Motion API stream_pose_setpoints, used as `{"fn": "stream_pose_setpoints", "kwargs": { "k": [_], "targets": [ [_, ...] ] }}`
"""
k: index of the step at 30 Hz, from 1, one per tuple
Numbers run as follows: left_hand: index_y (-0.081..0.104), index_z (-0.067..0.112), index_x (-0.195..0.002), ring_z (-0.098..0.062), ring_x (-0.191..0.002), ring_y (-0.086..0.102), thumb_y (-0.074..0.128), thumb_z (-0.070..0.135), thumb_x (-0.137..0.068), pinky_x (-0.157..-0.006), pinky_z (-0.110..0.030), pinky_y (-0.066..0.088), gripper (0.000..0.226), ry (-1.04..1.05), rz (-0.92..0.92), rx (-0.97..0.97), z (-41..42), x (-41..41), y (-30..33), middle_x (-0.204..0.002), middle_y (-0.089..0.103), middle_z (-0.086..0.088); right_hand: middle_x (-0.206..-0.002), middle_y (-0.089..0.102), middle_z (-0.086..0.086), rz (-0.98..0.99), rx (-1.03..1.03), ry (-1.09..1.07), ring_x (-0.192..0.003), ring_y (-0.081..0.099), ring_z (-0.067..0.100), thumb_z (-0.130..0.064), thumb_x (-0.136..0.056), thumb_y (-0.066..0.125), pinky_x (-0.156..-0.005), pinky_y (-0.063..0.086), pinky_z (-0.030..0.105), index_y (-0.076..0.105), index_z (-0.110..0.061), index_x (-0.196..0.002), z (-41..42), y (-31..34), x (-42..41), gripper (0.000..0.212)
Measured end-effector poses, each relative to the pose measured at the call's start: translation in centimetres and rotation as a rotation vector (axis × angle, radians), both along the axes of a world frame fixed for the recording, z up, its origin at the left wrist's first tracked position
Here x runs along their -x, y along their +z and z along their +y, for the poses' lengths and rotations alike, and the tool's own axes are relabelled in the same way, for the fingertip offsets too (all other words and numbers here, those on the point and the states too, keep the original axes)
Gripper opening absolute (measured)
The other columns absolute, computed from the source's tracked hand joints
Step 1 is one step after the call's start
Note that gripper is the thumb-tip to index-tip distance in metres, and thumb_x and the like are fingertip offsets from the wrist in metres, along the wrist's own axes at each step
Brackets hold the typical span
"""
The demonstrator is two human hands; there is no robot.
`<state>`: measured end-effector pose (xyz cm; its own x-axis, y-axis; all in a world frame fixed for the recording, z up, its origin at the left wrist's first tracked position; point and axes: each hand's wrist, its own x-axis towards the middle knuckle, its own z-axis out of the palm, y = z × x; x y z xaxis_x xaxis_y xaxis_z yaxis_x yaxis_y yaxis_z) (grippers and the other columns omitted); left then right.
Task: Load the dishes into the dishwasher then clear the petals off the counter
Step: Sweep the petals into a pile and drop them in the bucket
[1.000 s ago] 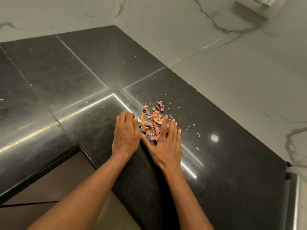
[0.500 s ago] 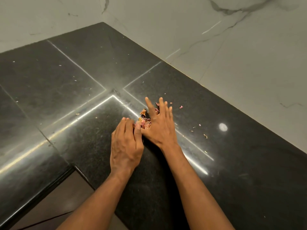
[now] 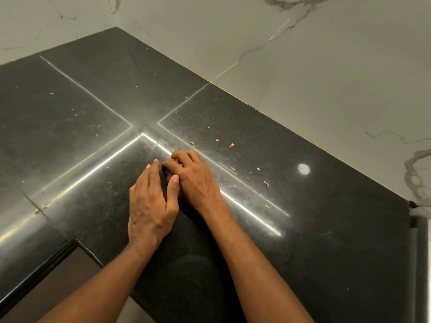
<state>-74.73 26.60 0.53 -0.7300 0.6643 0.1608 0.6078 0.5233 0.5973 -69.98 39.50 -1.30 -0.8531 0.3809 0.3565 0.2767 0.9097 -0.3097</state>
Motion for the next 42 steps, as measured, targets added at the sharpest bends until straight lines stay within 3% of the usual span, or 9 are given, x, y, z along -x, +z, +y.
{"fn": "stream_pose_setpoints", "kwargs": {
  "k": [6, 12, 16, 20, 26, 29, 32, 38, 42],
  "targets": [
    [0.034, 0.009, -0.154, -0.023, -0.145, 0.037, 0.025, 0.061, -0.101, -0.118, -0.043, 0.030, 0.074, -0.001, 0.028, 0.020, 0.0, -0.1, 0.1, -0.155, 0.042, -0.011, -0.100, 0.057, 0.003, 0.048, -0.135, -0.206, -0.089, 0.047, 0.023, -0.036, -0.098, 0.054, -0.075, 0.042, 0.041, 0.065, -0.021, -0.106, -0.5, 0.3, -0.2, 0.019],
    [0.035, 0.010, -0.153, -0.023, -0.146, 0.034, 0.025, 0.061, -0.101, -0.119, -0.042, 0.028, 0.075, 0.009, 0.040, 0.041, 0.0, 0.0, -0.2, -0.156, 0.041, -0.012, -0.114, 0.055, 0.004, -0.065, -0.138, -0.448, -0.089, 0.047, 0.025, -0.053, -0.099, 0.046, -0.066, 0.037, 0.039, 0.059, -0.027, -0.117, -1.0, 0.5, -0.4, 0.035],
    [0.035, 0.009, -0.153, -0.023, -0.145, 0.035, 0.027, 0.059, -0.101, -0.118, -0.041, 0.027, 0.072, 0.004, 0.050, 0.035, 0.1, -0.1, -0.2, -0.155, 0.042, -0.013, -0.111, 0.056, 0.006, -0.083, -0.160, -0.403, -0.081, 0.056, 0.023, -0.040, -0.101, 0.049, -0.048, 0.036, 0.031, 0.060, -0.025, -0.116, -1.1, 1.0, -0.4, 0.024],
    [0.036, 0.009, -0.152, -0.024, -0.144, 0.036, 0.028, 0.059, -0.101, -0.118, -0.042, 0.027, 0.072, 0.002, 0.052, 0.029, 0.0, 0.0, -0.3, -0.153, 0.043, -0.013, -0.088, 0.060, 0.005, -0.116, -0.192, -0.299, -0.066, 0.063, 0.022, -0.026, -0.093, 0.064, -0.045, 0.029, 0.028, 0.064, -0.019, -0.100, -0.7, 1.2, -0.2, 0.010],
    [0.036, 0.011, -0.151, -0.024, -0.143, 0.038, 0.027, 0.061, -0.101, -0.118, -0.045, 0.030, 0.071, 0.001, 0.039, 0.020, -0.1, 0.1, -0.4, -0.151, 0.045, -0.011, -0.068, 0.059, 0.009, -0.015, -0.117, -0.324, -0.049, 0.060, 0.031, -0.013, -0.083, 0.079, -0.042, 0.029, 0.028, 0.059, -0.012, -0.077, -0.9, 1.2, -0.1, 0.020],
    [0.041, 0.012, -0.146, -0.023, -0.135, 0.044, 0.031, 0.055, -0.102, -0.113, -0.041, 0.032, 0.063, 0.004, 0.039, -0.032, -0.1, 0.1, -0.3, -0.143, 0.051, -0.009, -0.073, 0.063, 0.014, 0.206, 0.201, -0.440, -0.063, 0.059, 0.036, -0.019, -0.096, 0.062, -0.055, 0.031, 0.036, 0.056, -0.010, -0.077, -0.6, 2.2, -0.5, 0.022],
    [0.045, 0.014, -0.142, -0.020, -0.126, 0.049, 0.036, 0.050, -0.104, -0.107, -0.035, 0.033, 0.053, -0.002, 0.036, -0.083, -0.2, 0.1, 0.0, -0.134, 0.055, -0.006, -0.066, 0.056, 0.006, 0.366, 0.649, -0.631, -0.063, 0.049, 0.023, -0.025, -0.100, 0.054, -0.064, 0.038, 0.046, 0.051, -0.007, -0.070, 0.9, 3.0, -1.2, 0.035],
    [0.050, 0.016, -0.136, -0.019, -0.120, 0.052, 0.030, 0.056, -0.103, -0.109, -0.038, 0.037, 0.055, 0.009, -0.037, -0.130, -0.3, 0.4, -0.1, -0.128, 0.059, -0.003, -0.054, 0.036, -0.005, 0.828, 1.668, -0.629, -0.038, 0.025, 0.008, -0.017, -0.095, 0.053, -0.033, 0.020, 0.022, 0.044, -0.021, -0.062, 1.9, 4.0, -2.2, 0.034],
    [0.055, 0.017, -0.126, -0.018, -0.109, 0.055, 0.028, 0.057, -0.103, -0.102, -0.041, 0.041, 0.054, 0.025, -0.112, -0.184, -0.4, 0.5, 0.2, -0.115, 0.062, -0.001, -0.054, 0.038, -0.004, 1.072, 2.085, -0.435, -0.034, 0.029, 0.005, -0.019, -0.104, 0.044, -0.027, 0.020, 0.017, 0.042, -0.018, -0.063, 0.9, 6.1, -3.8, 0.041]
  ]
}}
